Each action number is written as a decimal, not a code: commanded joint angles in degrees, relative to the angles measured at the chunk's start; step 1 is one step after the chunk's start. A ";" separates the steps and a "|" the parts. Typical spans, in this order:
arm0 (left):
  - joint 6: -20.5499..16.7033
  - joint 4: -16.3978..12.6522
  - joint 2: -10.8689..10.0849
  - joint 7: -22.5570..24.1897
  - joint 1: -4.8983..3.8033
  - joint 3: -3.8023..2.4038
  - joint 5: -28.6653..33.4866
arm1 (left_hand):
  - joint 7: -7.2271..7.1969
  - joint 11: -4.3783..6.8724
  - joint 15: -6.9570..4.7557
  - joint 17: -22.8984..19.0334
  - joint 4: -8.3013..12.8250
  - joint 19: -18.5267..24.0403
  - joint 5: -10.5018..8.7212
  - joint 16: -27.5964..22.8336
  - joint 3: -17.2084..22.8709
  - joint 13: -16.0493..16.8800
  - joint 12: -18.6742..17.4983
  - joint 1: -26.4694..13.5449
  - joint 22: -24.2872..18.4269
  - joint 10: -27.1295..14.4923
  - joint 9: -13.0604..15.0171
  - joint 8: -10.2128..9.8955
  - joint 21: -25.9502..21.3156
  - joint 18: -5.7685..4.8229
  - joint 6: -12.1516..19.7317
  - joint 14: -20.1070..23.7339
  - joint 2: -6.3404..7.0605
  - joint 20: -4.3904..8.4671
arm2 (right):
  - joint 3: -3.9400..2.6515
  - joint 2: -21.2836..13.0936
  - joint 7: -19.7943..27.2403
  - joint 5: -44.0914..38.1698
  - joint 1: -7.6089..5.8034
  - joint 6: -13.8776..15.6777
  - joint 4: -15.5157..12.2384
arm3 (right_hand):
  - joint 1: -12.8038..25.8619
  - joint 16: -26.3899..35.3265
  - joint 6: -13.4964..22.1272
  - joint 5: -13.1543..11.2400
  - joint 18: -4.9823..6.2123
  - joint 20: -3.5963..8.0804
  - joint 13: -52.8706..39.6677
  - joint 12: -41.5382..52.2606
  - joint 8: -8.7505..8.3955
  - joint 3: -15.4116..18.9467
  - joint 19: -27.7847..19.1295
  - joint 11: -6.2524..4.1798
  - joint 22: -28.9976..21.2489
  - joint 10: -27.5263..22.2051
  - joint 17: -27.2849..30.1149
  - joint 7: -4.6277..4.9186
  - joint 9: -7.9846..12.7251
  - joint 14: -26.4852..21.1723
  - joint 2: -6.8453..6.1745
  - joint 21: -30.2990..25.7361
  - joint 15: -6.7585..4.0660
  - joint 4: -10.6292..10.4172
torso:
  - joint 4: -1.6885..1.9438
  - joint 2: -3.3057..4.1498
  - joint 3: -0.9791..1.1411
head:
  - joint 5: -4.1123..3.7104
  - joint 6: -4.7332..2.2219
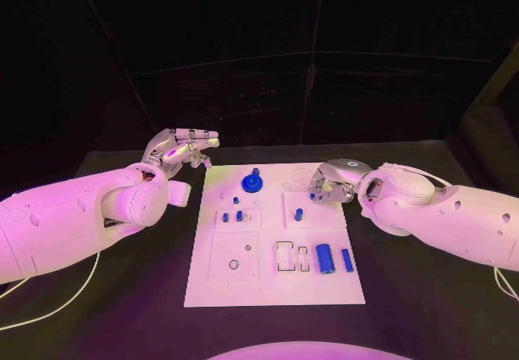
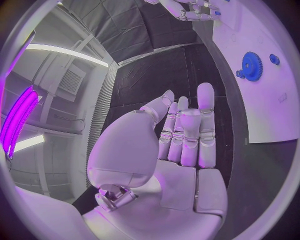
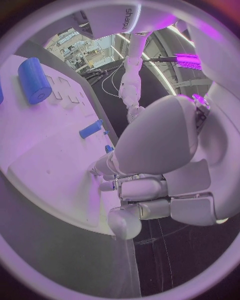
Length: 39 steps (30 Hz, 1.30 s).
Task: Assemble the parts on the task board
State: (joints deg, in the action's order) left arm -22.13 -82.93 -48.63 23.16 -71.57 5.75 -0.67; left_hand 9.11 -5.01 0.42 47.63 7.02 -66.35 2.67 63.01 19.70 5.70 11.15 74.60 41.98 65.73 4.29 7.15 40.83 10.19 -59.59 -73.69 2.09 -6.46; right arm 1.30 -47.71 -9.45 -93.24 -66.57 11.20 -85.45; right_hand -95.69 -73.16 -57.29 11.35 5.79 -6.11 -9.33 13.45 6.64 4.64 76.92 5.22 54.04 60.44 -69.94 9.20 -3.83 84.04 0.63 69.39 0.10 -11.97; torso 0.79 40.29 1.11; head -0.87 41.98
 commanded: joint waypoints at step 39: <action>1.81 0.83 0.31 -0.50 -0.01 -0.03 0.92 | -0.06 0.02 0.04 -0.40 -0.22 0.44 0.07 -0.50 0.04 0.19 0.52 0.15 -0.23 0.37 -0.05 -0.22 -0.43 0.33 0.01 0.50 -0.27 0.09 | 0.03 0.95 -1.61 -3.27 0.71 4.52 -0.70 | -0.22 -1.44 -6.72 -1.47 -0.17 1.14 4.54 -2.53 -1.32 -17.52 2.97 -1.42 5.67 8.24 -0.11 -1.06 -0.20 2.45 -3.72 4.10 -1.13 2.05 | 0.00 -0.01 0.05 | 0.02 0.43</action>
State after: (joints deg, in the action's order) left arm -21.10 -82.09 -48.32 22.58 -71.52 5.76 0.02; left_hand 9.10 -5.01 0.43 47.27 7.03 -66.35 2.67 62.74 19.70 5.82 11.37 74.60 41.81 65.72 4.30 7.15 40.61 10.18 -59.58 -73.70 2.09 -6.46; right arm 1.28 -46.77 -10.49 -95.58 -65.89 12.79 -85.90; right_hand -95.88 -74.24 -63.67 10.07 5.78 -5.00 -4.75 10.79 5.47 -12.63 79.67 3.78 59.67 68.19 -69.98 8.22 -4.01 84.05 -2.73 73.18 -0.74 -9.95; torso 0.77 40.28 1.15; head -0.92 42.41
